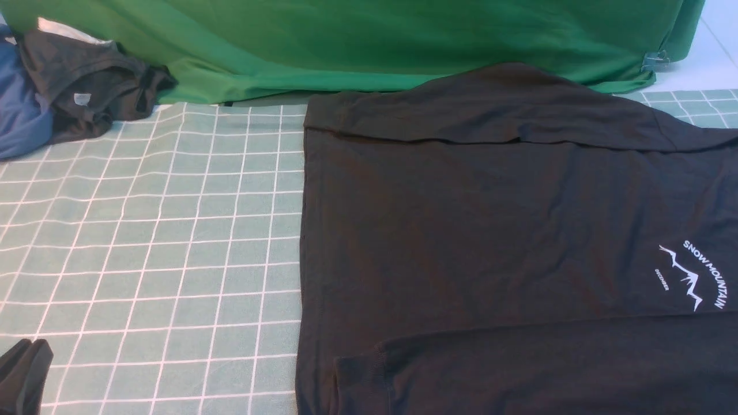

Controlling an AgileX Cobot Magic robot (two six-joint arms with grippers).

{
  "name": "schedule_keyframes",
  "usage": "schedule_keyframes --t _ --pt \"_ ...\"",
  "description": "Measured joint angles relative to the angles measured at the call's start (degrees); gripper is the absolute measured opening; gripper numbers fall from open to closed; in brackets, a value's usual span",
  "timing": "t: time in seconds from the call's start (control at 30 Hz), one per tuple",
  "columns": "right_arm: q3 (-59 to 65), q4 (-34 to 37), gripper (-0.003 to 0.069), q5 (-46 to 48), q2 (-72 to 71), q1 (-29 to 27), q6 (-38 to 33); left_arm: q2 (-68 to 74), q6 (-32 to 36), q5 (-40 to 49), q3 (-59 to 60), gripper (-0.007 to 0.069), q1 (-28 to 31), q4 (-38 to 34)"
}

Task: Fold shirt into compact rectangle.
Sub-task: 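Grasp the left edge of the dark T-shirt lying flat on the table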

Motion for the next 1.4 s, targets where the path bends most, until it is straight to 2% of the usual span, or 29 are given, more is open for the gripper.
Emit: schedule_keyframes --t 1.23,1.33,1.4 --pt "0.0 0.0 0.0244 0.0 0.0 0.0 0.0 0.0 0.0 -0.8 0.0 0.0034 0.0 1.1" --pt "0.0 0.0 0.0244 0.0 0.0 0.0 0.0 0.0 -3.3 -3.5 0.0 0.0034 0.0 -4.2" --pt "0.0 0.0 0.0244 0.0 0.0 0.0 0.0 0.0 -9.5 -6.1 0.0 0.0034 0.0 -13.5"
